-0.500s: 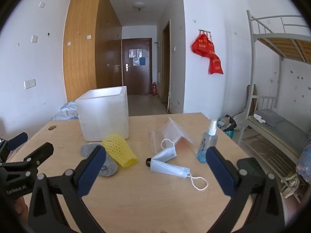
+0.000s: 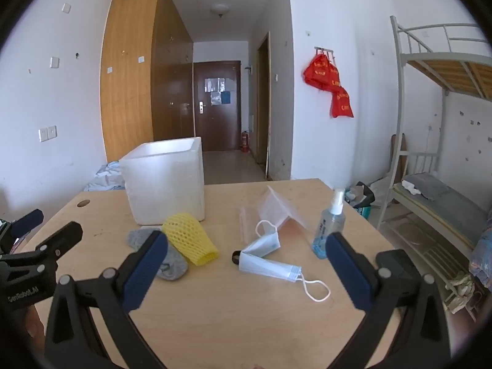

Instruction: Organize soft objects

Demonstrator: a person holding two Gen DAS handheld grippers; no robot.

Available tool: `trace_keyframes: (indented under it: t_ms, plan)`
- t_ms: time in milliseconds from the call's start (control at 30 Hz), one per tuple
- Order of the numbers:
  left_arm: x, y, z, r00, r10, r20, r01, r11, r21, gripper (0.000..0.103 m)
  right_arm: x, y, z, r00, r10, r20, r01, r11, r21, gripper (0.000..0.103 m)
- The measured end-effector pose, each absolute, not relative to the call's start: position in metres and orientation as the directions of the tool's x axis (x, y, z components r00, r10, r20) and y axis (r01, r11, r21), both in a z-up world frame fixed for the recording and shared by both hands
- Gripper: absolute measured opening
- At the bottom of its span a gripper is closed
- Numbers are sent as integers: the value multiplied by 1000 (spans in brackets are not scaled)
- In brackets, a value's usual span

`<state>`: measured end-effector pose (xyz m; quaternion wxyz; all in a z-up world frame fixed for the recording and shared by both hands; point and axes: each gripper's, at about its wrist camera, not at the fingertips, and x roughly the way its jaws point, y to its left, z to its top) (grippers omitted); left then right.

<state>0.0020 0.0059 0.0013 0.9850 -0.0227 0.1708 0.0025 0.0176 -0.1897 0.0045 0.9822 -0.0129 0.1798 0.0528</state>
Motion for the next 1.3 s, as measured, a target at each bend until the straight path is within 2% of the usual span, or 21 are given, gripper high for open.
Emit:
trace_keyframes:
  t_ms: [1300]
  plan:
    - [1, 8, 2, 938, -3, -347, -11, 999, -37, 103, 18, -187, 9, 930, 97, -355, -105, 994, -3, 103]
